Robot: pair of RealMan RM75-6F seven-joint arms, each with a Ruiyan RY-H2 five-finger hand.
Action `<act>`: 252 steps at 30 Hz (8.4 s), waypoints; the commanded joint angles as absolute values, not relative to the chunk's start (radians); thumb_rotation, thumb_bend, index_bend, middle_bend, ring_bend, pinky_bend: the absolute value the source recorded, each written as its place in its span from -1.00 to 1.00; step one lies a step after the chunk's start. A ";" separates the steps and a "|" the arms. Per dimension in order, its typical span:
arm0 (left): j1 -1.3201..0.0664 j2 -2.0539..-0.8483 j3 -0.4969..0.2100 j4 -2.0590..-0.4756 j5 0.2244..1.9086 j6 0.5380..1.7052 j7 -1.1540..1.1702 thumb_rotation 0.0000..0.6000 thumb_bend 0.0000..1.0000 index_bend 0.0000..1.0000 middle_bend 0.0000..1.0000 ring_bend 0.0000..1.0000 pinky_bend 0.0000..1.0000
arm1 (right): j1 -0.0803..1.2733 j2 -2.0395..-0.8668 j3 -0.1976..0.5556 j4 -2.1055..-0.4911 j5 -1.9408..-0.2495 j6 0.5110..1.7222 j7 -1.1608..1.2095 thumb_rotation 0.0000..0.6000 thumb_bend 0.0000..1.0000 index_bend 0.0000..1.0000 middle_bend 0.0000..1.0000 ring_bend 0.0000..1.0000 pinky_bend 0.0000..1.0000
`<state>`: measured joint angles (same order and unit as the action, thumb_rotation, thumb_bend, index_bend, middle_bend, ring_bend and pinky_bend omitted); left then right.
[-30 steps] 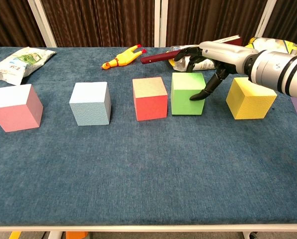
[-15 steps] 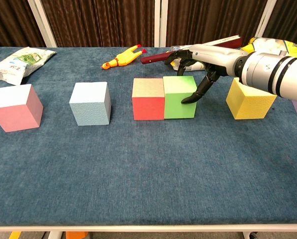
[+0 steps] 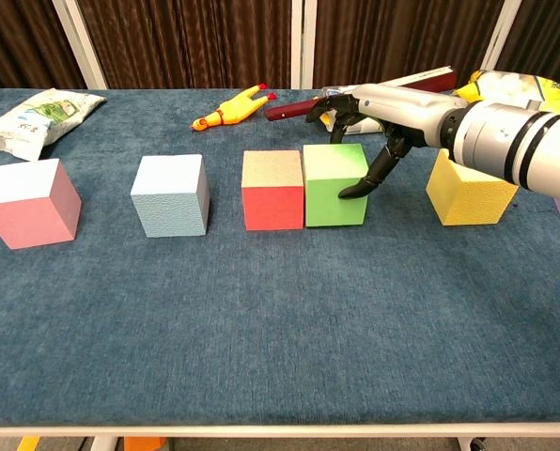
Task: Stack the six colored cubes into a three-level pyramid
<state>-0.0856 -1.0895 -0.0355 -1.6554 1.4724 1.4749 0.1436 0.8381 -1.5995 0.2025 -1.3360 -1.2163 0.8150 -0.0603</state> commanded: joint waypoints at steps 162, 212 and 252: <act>-0.920 -1.481 -0.163 -1.437 1.063 0.737 0.315 1.00 -0.97 -0.25 -0.20 -0.53 -0.77 | 0.492 -1.063 0.166 -1.651 -1.363 1.108 0.141 1.00 -0.85 -1.00 -0.90 -1.00 -1.00; -0.938 -1.532 -0.136 -1.447 0.998 0.813 0.375 1.00 -1.00 -0.31 -0.24 -0.53 -0.77 | 0.481 -1.063 0.166 -1.640 -1.369 1.102 0.159 1.00 -0.85 -1.00 -0.90 -1.00 -1.00; -0.951 -1.548 -0.131 -1.469 0.948 0.830 0.429 1.00 -1.00 -0.72 -0.49 -0.59 -0.77 | 0.471 -1.068 0.166 -1.642 -1.373 1.112 0.163 1.00 -0.83 -1.00 -0.91 -1.00 -1.00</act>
